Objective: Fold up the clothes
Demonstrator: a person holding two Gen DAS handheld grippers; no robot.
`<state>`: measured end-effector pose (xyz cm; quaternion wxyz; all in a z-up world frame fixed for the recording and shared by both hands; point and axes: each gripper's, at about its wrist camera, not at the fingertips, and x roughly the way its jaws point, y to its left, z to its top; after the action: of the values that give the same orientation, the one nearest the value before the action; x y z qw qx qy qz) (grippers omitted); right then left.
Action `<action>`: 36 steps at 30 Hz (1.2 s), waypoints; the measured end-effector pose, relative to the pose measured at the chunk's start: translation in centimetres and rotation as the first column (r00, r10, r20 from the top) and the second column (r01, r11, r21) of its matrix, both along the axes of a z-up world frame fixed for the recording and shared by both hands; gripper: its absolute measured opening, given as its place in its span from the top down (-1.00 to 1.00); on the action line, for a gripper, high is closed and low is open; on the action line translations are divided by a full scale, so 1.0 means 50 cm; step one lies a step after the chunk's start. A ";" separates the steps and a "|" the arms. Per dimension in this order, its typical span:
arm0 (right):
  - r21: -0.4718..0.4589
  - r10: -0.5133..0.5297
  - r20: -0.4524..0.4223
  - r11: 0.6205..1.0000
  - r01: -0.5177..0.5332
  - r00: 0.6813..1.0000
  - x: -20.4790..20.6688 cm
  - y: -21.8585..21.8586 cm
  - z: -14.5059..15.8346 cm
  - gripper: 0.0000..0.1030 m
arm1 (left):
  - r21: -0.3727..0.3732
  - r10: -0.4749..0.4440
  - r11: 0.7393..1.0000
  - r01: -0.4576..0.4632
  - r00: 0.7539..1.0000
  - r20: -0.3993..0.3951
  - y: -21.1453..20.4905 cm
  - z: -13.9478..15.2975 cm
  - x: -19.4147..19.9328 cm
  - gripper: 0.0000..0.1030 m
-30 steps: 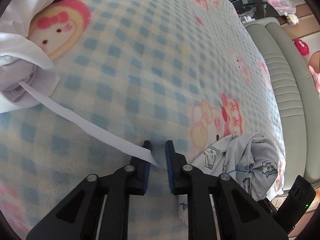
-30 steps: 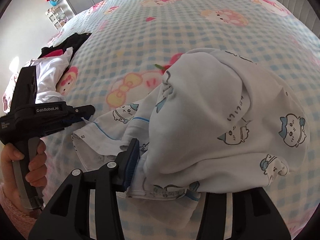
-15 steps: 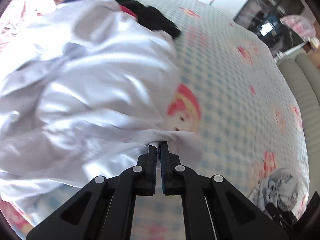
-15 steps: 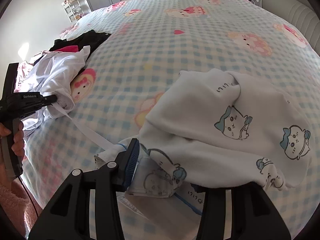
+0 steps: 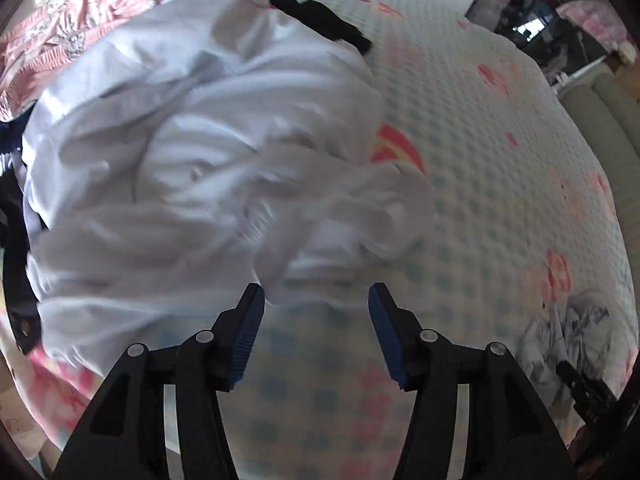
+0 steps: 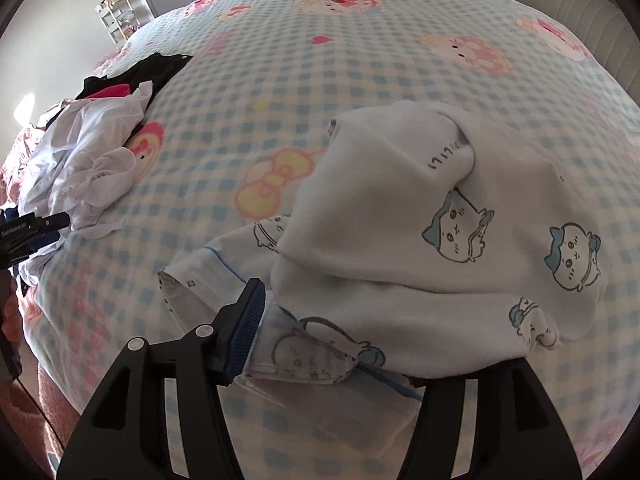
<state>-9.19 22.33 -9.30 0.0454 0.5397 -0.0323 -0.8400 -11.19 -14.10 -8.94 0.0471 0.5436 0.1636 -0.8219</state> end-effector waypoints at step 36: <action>-0.062 0.022 -0.338 0.997 -0.046 0.941 -0.001 0.054 0.318 0.78 | 0.165 -0.275 0.930 0.328 0.921 -0.277 0.236 0.267 -0.085 0.88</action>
<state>-9.24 25.04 6.58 0.0832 0.3868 -0.0435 -0.9174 -15.45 -2.29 4.41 -0.1588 0.4569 0.1673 -0.8591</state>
